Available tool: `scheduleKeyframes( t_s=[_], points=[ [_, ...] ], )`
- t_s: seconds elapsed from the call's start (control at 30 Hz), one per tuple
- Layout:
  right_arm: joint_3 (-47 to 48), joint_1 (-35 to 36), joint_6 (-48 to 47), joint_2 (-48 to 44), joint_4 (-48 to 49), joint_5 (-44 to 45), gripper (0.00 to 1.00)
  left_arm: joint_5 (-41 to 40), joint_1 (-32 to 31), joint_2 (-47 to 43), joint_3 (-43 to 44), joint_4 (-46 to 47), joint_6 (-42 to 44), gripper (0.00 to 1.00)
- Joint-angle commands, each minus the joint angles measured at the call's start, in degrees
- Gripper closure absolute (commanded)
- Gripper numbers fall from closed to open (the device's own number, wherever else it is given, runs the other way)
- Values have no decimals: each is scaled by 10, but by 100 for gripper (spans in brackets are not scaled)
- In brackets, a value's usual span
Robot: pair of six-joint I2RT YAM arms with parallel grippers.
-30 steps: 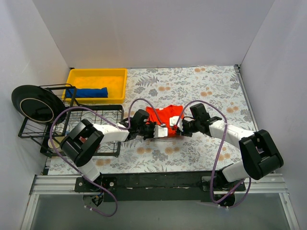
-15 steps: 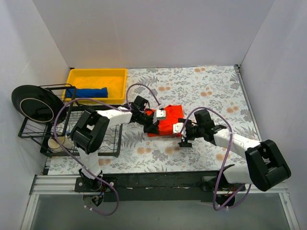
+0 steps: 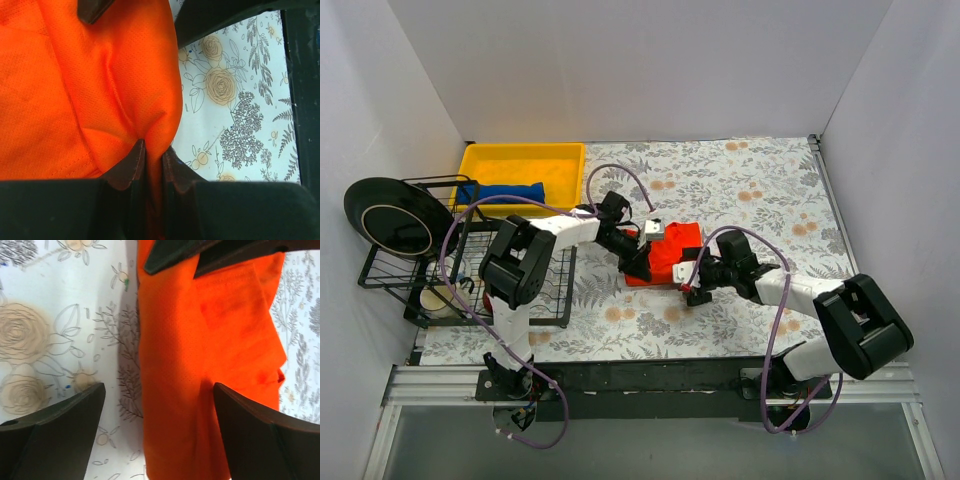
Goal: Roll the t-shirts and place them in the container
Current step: Roll the T-shirt to the center of the board.
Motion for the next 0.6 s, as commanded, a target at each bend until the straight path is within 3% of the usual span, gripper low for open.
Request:
scheduleKeyframes(
  t_s=[0.0,0.03,0.07,0.13,0.17,0.2,0.27,0.4,0.47,0.57],
  points=[
    [1,5,-41,27,48,15,10,32,8,3,34,-55,24,100],
    [6,5,-46,32,35,15,15,38,9,9,40,-61,24,100],
    [15,5,-47,39,22,15,32,41,11,12,53,-66,24,100],
    [60,5,-35,60,-42,22,52,47,19,18,70,-90,20,100],
    [76,5,-27,76,-70,27,72,49,22,22,83,-99,19,99],
    [90,4,-22,82,-91,29,79,48,28,23,88,-112,16,95],
    [121,-5,1,88,-150,24,87,37,34,25,101,-127,4,92],
    [171,-29,6,92,-278,-25,90,22,47,30,149,-195,7,91],
    [198,-45,11,104,-319,-57,91,18,50,31,162,-212,10,83],
    [229,-56,21,121,-397,-74,92,15,51,21,167,-225,20,64]
  ],
)
